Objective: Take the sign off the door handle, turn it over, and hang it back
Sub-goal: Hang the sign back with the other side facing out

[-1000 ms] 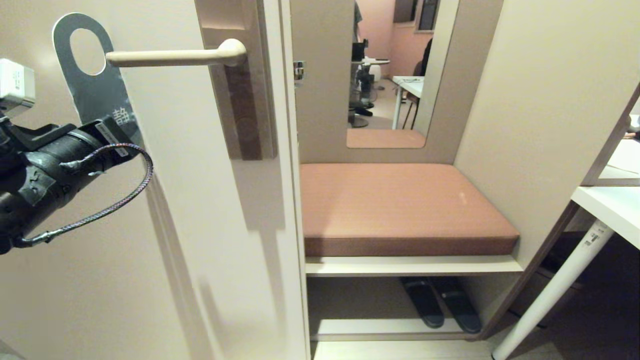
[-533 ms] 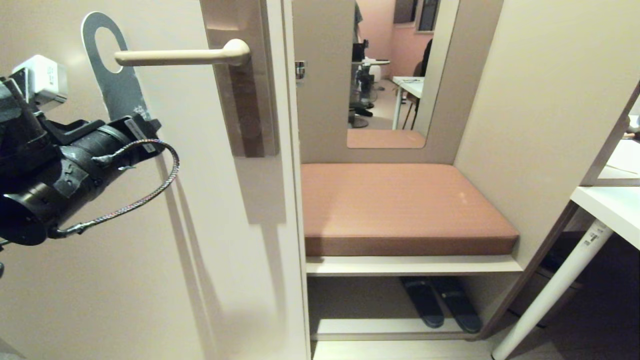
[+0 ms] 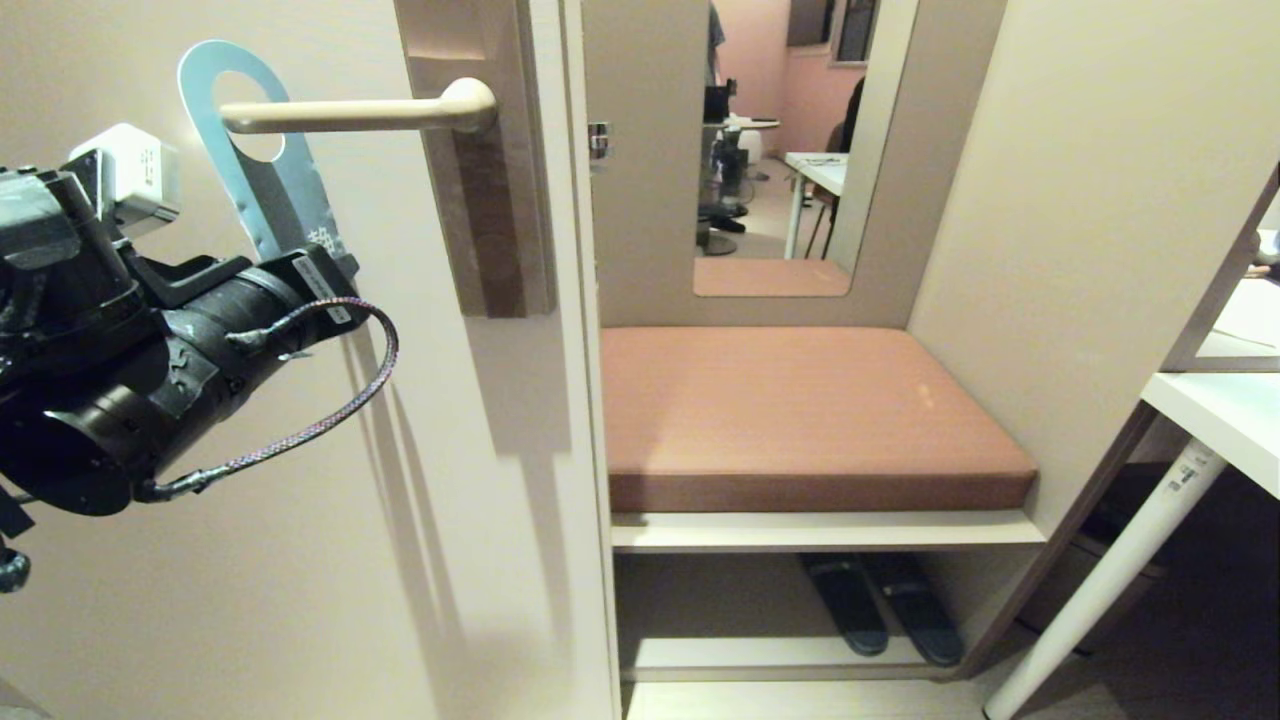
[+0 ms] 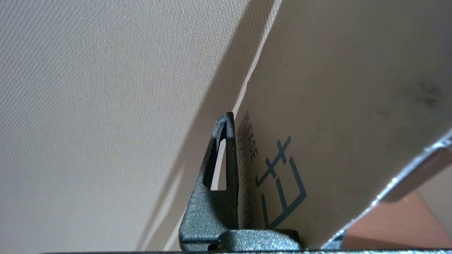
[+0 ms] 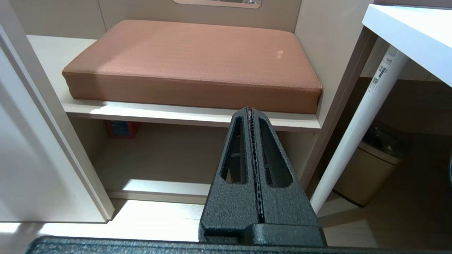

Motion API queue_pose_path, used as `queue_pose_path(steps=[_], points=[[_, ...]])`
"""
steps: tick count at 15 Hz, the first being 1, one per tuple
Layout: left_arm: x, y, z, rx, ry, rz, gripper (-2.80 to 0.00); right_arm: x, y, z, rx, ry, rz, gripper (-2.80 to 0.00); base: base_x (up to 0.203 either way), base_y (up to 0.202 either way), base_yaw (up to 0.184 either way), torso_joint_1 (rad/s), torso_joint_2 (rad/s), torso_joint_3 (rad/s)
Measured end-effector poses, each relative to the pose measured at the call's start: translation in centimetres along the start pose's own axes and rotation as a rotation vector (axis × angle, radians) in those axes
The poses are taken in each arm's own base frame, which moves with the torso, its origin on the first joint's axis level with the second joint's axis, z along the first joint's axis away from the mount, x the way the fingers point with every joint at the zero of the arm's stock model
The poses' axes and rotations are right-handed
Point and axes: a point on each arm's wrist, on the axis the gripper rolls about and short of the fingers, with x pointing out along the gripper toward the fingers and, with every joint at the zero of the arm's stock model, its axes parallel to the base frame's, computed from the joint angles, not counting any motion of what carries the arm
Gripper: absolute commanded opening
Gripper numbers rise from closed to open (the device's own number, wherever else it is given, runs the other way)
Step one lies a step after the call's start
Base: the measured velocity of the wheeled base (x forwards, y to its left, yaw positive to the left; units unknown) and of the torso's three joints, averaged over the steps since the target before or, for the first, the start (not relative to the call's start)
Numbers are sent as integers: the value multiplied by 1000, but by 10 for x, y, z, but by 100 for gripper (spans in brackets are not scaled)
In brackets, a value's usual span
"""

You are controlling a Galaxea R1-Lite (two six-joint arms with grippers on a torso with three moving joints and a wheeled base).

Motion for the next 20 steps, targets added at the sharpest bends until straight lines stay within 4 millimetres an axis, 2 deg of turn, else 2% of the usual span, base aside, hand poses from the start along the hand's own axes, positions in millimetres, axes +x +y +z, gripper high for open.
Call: queue_pose_path(steps=[3, 9, 20], points=[[-7, 4, -2, 8, 8, 3, -280, 0, 0, 0, 0, 1, 1, -280, 0, 0, 0, 0, 0, 0], [-18, 6, 5, 12, -17, -5, -280, 0, 0, 0, 0, -1, 0, -280, 0, 0, 0, 0, 0, 0], [-31, -20, -1, 43, 5, -107, -280, 0, 0, 0, 0, 0, 0, -280, 0, 0, 0, 0, 0, 0]])
